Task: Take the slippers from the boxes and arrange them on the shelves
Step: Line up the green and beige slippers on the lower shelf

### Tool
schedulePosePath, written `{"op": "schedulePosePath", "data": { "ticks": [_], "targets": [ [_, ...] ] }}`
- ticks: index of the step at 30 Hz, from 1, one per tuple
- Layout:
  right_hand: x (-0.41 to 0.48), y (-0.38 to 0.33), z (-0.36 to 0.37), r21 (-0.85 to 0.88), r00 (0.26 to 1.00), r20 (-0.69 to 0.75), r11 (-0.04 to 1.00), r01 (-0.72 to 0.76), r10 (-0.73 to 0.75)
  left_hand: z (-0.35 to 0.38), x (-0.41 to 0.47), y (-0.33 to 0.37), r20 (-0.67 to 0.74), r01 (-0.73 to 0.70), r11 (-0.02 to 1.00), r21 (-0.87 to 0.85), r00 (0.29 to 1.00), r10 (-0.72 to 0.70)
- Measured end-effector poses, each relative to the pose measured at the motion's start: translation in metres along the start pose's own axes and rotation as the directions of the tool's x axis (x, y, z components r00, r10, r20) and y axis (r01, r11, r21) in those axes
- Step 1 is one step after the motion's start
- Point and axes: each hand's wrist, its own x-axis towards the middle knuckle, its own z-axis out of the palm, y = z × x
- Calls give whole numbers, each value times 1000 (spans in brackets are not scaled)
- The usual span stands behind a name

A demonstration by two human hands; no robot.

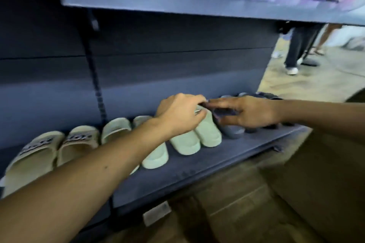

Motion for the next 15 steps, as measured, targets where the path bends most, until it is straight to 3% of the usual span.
{"op": "schedulePosePath", "data": {
  "ticks": [4, 15],
  "targets": [
    [-90, 73, -46, -21, 971, 88, 975, -221, 222, 14, 37, 111, -92, -199, 958, -206, 979, 184],
    [-251, 216, -107, 206, 874, -24, 858, -470, 485, 8, 146, 295, -62, -358, 837, -413, 928, 367]
  ]
}}
